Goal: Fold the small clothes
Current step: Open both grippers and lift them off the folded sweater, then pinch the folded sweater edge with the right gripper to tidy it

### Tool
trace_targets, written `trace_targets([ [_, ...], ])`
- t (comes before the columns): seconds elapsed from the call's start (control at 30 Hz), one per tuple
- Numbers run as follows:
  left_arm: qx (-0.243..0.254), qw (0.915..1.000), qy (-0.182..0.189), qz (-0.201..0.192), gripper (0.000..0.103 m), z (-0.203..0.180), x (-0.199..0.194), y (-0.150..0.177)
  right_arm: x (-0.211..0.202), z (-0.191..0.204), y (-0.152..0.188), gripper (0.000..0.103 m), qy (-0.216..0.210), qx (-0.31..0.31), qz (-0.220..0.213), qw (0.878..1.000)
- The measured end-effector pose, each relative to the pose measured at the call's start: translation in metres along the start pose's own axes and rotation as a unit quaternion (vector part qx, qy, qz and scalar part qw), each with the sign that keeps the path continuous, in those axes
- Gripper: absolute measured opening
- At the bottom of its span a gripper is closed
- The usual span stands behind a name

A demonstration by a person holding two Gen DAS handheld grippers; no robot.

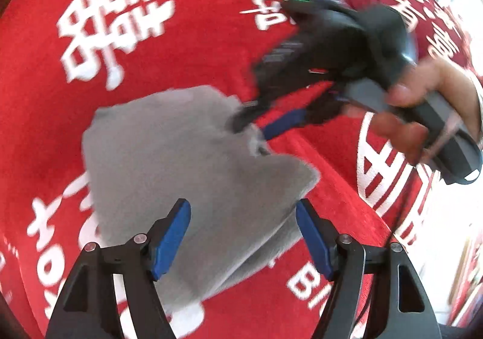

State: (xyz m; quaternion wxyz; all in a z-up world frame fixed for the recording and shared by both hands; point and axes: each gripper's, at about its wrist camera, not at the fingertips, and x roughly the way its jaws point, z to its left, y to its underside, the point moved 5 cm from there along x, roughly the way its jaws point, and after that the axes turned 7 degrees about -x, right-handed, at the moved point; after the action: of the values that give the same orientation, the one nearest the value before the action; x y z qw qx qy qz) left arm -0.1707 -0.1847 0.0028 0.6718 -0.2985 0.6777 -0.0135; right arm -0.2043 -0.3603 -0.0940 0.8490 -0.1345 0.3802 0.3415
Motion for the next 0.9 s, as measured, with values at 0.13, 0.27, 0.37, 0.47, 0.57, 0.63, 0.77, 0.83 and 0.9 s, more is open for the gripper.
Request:
trace_targets([
  [0.13,-0.087,0.9958,-0.019,0.021,0.073,0.051,-0.009,0.008,-0.019,0.007,0.028,0.048,-0.012,0.001,-0.003,1.0],
  [0.27,-0.199,0.9779,-0.032,0.057,0.073,0.112,0.005,0.011,-0.013,0.02,0.053,0.048,-0.031,-0.009,0.022,0.999],
  [0.37,-0.257,0.9626,-0.03,0.081,0.073,0.148,0.028,0.019,0.004,0.016,0.061,0.047,-0.022,-0.004,0.039,0.999],
  [0.47,-0.268,0.9586,-0.016,0.094,0.073,0.155,0.04,0.018,0.012,0.017,0.057,0.007,-0.019,0.004,0.032,0.999],
  [0.57,-0.229,0.9686,-0.021,0.094,0.073,0.151,0.043,0.022,0.002,0.026,0.065,0.006,-0.035,0.002,0.015,0.999],
  [0.63,-0.196,0.9744,-0.029,0.106,0.073,0.147,0.049,0.03,0.004,0.021,0.079,0.006,-0.03,0.016,0.021,0.999],
  [0.77,-0.193,0.9724,-0.012,0.13,0.074,0.146,0.061,0.048,0.02,-0.006,0.099,0.006,-0.013,0.052,0.032,0.998],
  [0.83,-0.195,0.972,-0.01,0.13,0.075,0.146,0.063,0.051,0.025,-0.009,0.1,0.006,-0.011,0.045,0.029,0.998],
  [0.9,-0.189,0.9729,-0.014,0.133,0.079,0.147,0.064,0.054,0.024,-0.005,0.099,0.006,-0.002,0.031,0.032,0.999],
])
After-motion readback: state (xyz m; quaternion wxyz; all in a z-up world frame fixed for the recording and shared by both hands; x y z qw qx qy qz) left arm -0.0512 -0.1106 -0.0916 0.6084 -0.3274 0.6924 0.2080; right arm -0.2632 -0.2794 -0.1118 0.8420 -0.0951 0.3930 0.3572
